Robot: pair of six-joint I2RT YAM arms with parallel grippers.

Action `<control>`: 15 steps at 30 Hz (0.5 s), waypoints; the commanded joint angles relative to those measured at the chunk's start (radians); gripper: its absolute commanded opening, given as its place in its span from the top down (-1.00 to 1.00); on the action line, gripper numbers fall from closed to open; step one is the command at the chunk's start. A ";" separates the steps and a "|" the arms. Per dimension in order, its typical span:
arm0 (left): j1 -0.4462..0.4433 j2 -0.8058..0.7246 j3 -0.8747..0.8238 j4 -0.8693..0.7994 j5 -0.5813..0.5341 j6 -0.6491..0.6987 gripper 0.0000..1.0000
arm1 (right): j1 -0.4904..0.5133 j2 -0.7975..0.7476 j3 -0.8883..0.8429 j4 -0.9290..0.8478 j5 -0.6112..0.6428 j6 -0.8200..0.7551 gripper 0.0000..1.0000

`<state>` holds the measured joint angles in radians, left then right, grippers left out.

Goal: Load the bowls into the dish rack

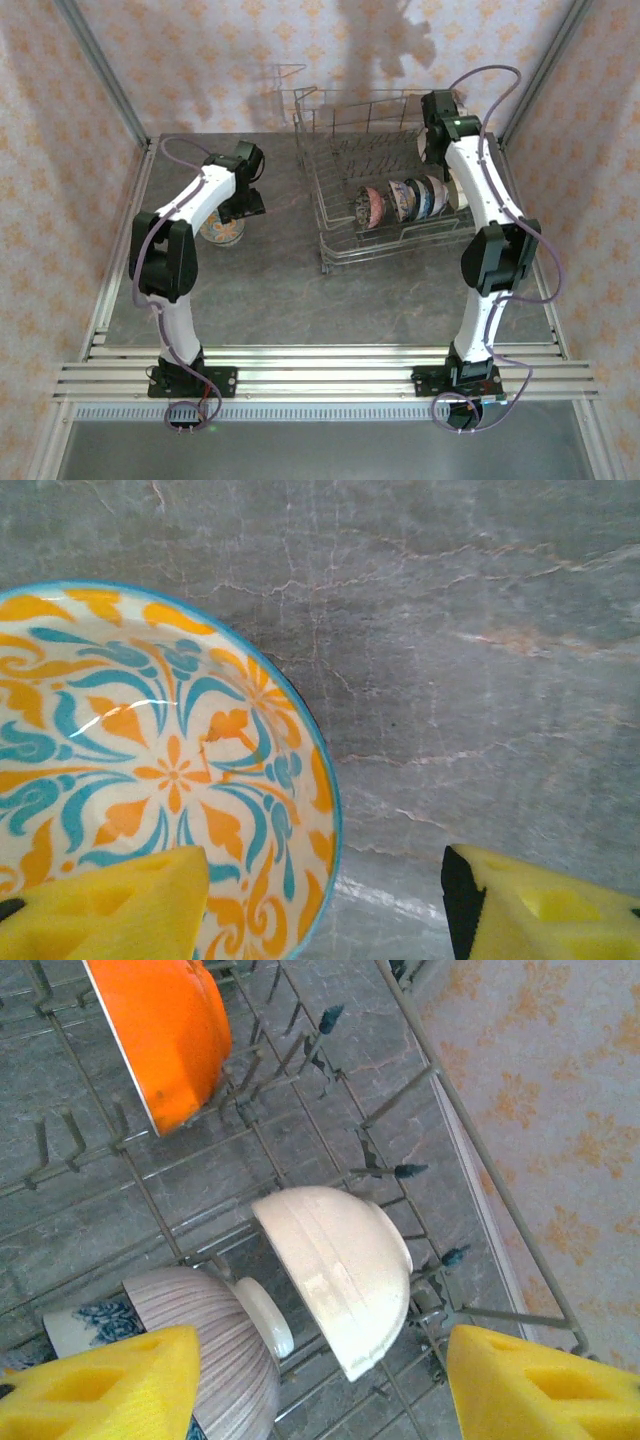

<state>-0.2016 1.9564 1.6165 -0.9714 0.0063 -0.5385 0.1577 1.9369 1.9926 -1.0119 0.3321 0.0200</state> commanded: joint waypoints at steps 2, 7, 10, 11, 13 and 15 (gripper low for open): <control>0.011 0.034 0.044 -0.055 -0.044 0.050 -0.19 | -0.003 -0.067 -0.065 0.026 -0.004 0.036 -0.31; 0.025 0.048 0.040 -0.064 -0.055 0.065 0.10 | -0.003 -0.078 -0.093 0.027 -0.007 0.055 -0.31; 0.027 0.041 0.032 -0.057 -0.055 0.069 0.18 | -0.003 -0.079 -0.095 0.027 -0.013 0.066 -0.31; 0.027 0.041 0.033 -0.058 -0.053 0.070 0.20 | -0.003 -0.078 -0.096 0.028 -0.017 0.068 -0.31; 0.027 0.041 0.033 -0.059 -0.052 0.072 0.30 | -0.003 -0.076 -0.092 0.028 -0.023 0.072 -0.31; 0.028 0.037 0.028 -0.056 -0.050 0.071 0.38 | -0.003 -0.073 -0.090 0.027 -0.028 0.077 -0.31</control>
<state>-0.1787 2.0010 1.6321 -0.9958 -0.0090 -0.4801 0.1577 1.8931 1.8992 -0.9951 0.3092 0.0708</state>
